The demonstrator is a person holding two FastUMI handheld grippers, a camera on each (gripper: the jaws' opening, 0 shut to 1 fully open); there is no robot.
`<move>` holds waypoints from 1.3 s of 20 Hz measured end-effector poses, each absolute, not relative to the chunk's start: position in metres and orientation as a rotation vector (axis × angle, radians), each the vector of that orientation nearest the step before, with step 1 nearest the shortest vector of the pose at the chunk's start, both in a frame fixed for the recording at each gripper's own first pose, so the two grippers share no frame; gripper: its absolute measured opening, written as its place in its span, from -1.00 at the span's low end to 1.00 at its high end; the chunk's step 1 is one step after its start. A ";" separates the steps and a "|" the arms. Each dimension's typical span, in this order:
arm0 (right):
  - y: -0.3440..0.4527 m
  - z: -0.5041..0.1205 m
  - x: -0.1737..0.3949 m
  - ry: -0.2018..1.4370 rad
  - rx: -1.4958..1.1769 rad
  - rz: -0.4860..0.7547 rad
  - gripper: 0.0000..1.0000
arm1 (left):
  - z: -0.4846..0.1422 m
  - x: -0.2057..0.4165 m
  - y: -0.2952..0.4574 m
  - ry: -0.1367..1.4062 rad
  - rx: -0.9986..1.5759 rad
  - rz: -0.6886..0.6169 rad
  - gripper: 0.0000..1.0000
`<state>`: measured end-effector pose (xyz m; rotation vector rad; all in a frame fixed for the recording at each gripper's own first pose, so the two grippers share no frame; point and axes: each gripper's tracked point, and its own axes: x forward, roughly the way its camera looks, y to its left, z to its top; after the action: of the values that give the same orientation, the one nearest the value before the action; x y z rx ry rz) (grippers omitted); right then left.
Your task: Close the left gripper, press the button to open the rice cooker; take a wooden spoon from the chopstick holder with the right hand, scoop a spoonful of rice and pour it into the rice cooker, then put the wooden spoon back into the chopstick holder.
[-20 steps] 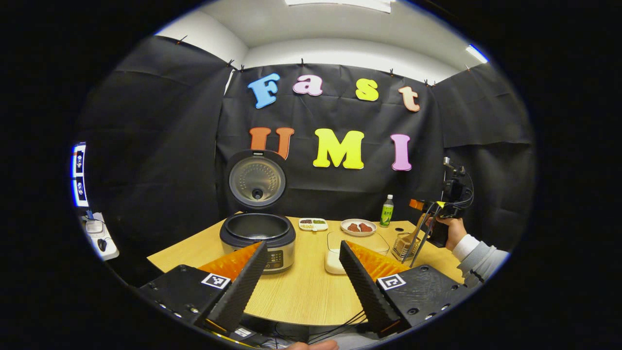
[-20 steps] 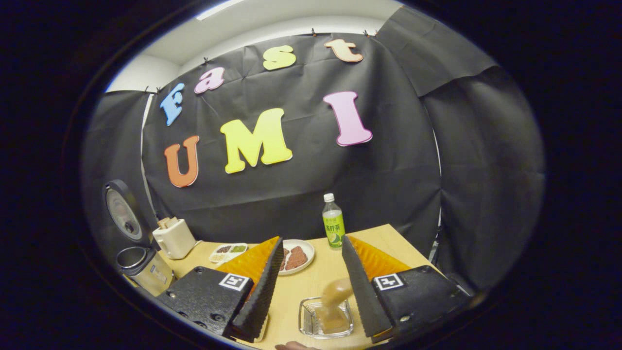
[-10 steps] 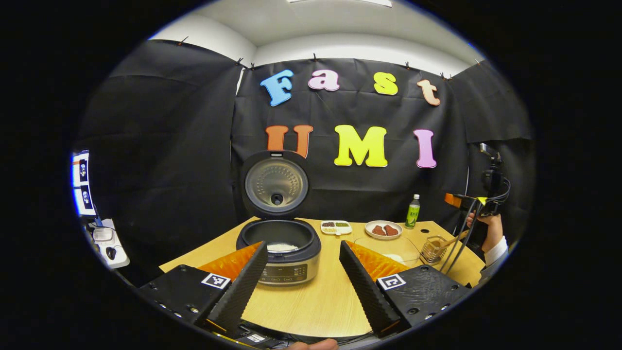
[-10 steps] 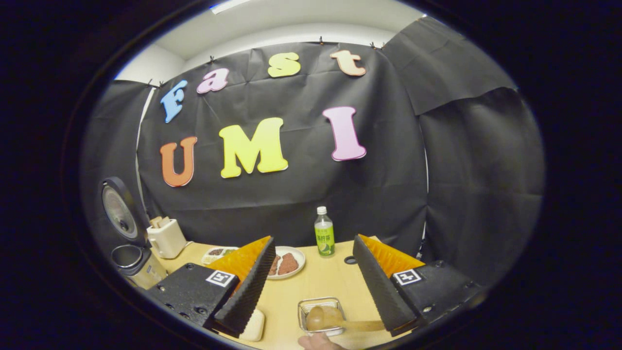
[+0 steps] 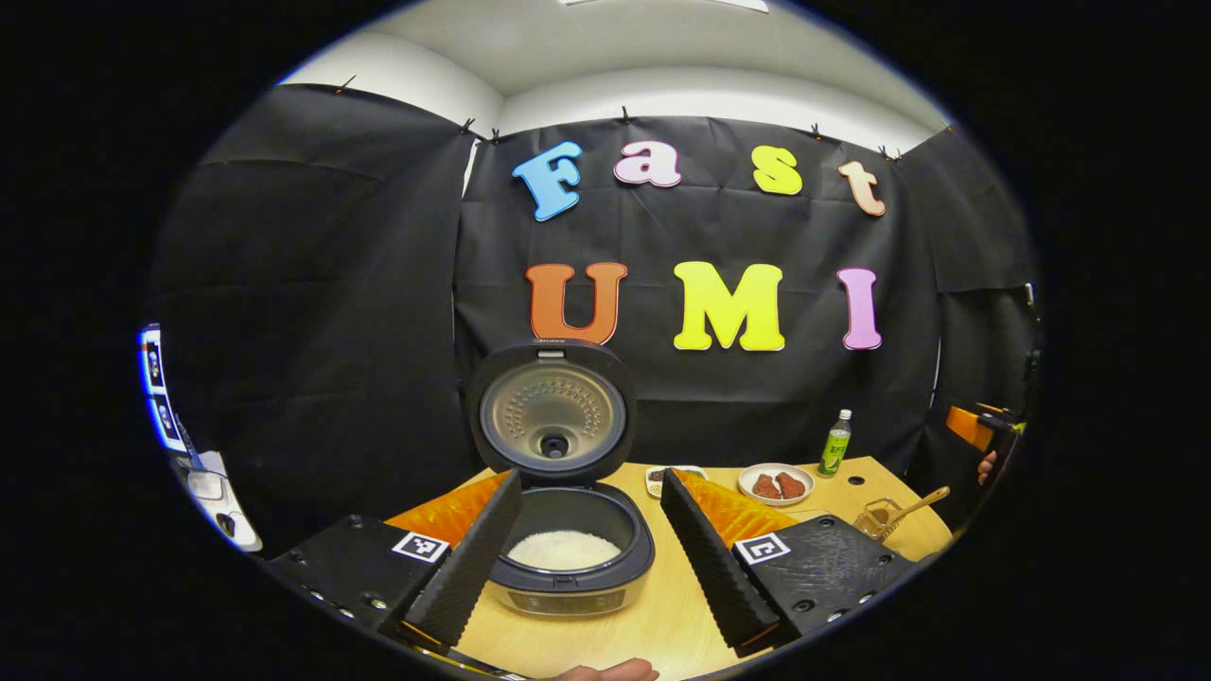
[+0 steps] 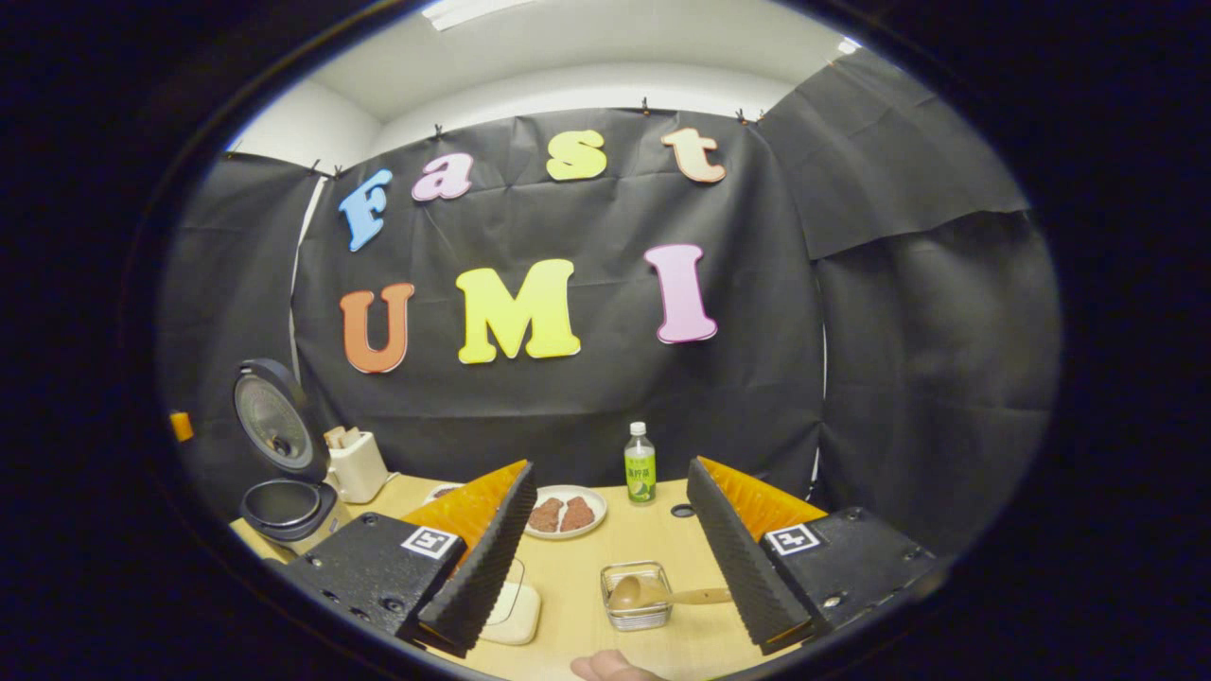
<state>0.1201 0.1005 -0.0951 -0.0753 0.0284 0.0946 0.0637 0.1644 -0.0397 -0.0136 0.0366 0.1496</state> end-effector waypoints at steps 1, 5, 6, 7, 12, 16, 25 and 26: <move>0.105 -0.098 0.112 0.036 -0.084 0.112 0.97 | -0.031 0.072 0.170 0.026 -0.010 0.155 0.89; 0.115 -0.100 0.091 0.049 -0.068 0.177 1.00 | 0.001 0.106 0.189 0.005 -0.019 0.176 0.89; 0.116 -0.103 0.089 0.053 -0.074 0.185 1.00 | 0.009 0.114 0.194 0.002 -0.014 0.182 0.89; 0.113 -0.106 0.085 0.049 -0.082 0.189 0.97 | 0.015 0.122 0.199 -0.001 -0.009 0.189 0.89; 0.099 -0.113 0.086 0.032 -0.106 0.192 1.00 | 0.046 0.164 0.210 -0.020 -0.052 0.181 0.88; 0.086 -0.122 0.097 0.047 -0.104 0.177 1.00 | 0.064 0.199 0.220 -0.085 -0.083 0.198 0.89; 0.090 -0.127 0.101 0.023 -0.144 0.216 1.00 | 0.073 0.282 0.264 -0.252 -0.034 0.257 0.88; 0.089 -0.128 0.099 0.028 -0.138 0.216 1.00 | 0.071 0.289 0.270 -0.253 -0.030 0.266 0.88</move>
<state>0.0992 0.0887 -0.1281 -0.1385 0.0285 0.2158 0.2886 0.2702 0.0711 -0.0298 -0.2527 0.2665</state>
